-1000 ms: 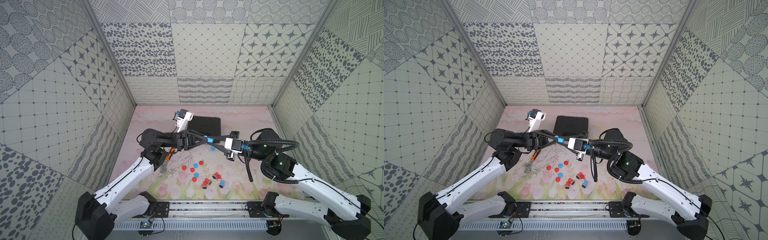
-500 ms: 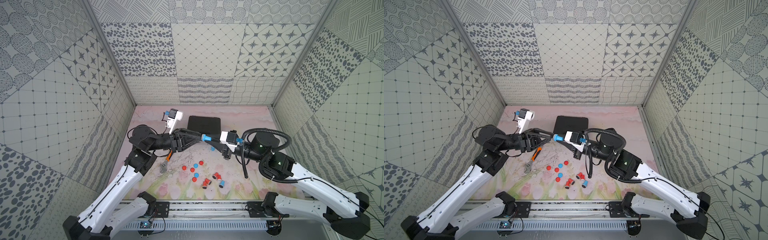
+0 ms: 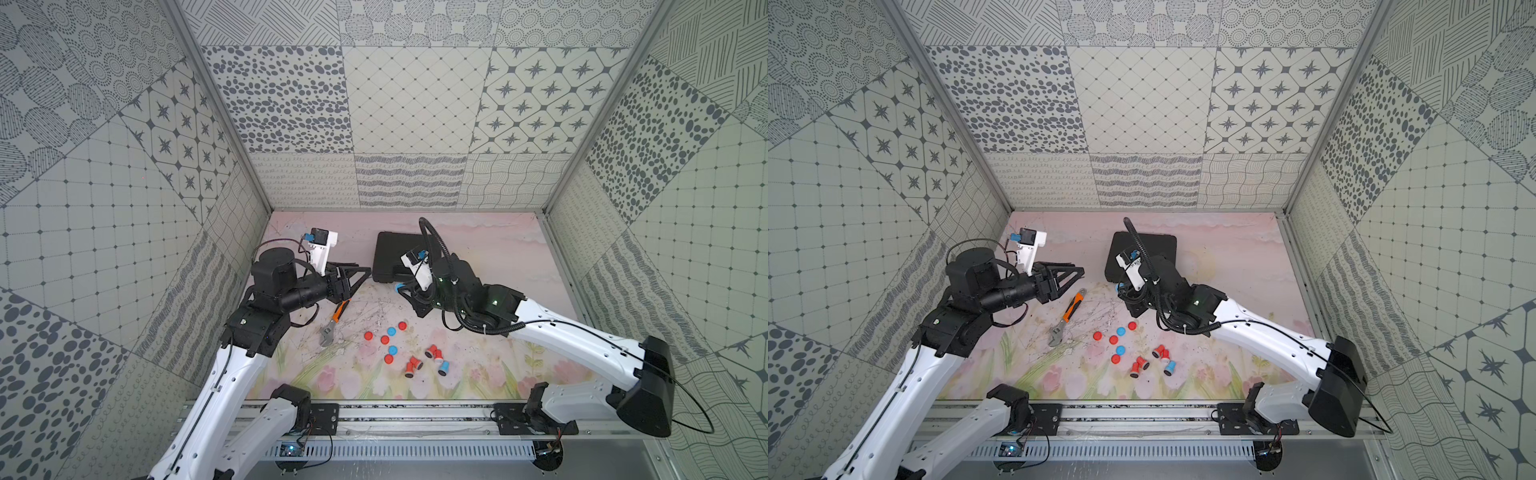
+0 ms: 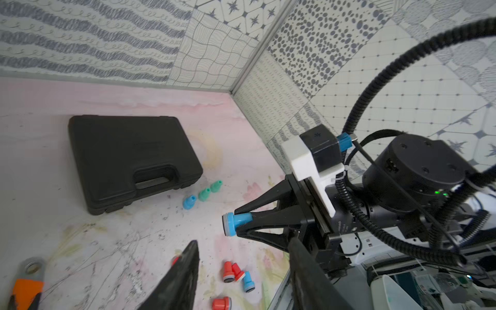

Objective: Close the stamp cap
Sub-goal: Pick up the stamp from the center of the board, then close the cover of the stamp.

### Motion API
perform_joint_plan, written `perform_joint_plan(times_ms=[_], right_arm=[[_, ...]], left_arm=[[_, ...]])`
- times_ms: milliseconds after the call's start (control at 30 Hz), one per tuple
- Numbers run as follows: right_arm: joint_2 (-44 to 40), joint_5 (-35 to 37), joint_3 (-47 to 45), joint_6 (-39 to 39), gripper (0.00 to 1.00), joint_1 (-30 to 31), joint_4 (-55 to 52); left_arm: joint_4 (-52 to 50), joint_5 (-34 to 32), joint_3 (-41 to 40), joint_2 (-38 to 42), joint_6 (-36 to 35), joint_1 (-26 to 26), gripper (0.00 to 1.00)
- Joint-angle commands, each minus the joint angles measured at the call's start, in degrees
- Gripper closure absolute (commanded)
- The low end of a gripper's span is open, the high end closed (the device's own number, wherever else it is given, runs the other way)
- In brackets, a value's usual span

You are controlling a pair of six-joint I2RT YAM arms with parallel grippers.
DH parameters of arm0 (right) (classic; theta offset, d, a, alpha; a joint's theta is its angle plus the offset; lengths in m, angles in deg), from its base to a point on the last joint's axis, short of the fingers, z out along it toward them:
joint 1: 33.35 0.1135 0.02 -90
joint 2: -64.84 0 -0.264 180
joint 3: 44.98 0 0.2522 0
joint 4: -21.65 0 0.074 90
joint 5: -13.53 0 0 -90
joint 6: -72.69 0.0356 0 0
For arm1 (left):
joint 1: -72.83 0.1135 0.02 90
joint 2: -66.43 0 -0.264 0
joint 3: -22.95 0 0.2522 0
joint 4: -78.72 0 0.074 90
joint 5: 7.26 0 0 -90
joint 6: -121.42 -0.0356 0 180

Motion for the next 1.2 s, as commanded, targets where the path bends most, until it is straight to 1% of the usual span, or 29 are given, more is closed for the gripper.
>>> perform_joint_plan(times_ms=[0,100,200,267,467,567,800,1167], right_arm=[[4.5,-2.4,1.4,11.2,1.0,0.0,-5.2],[9.0,-7.2,1.4,15.8,1.0,0.1,-6.4],[13.2,-14.1,1.6,18.2,1.0,0.4,-7.2],[15.3,-16.7,1.2,19.6,1.0,1.2,-6.6],[21.0,-14.7,2.5,22.9,1.0,4.1,-8.9],[23.4,-13.5,3.9,23.2,1.0,4.7,-10.2],[25.6,-9.8,5.1,23.2,1.0,4.9,-11.9],[27.4,-11.8,4.0,23.5,1.0,4.9,-9.3]], left_arm=[[-9.8,-10.6,-2.1,0.0,-12.5,2.2,0.46],[-9.0,-12.6,-4.1,-0.5,-13.6,2.6,0.46],[-8.3,-14.9,-5.9,-0.9,-14.5,2.7,0.46],[-7.6,-15.8,-7.2,-1.2,-14.6,2.7,0.46],[-5.7,-17.3,-10.0,-1.4,-14.3,2.8,0.46],[-5.9,-17.4,-10.2,-1.4,-14.4,2.8,0.45],[-6.4,-17.4,-10.5,-0.8,-14.6,2.8,0.45],[-6.3,-16.9,-10.6,-0.9,-14.4,2.9,0.45]])
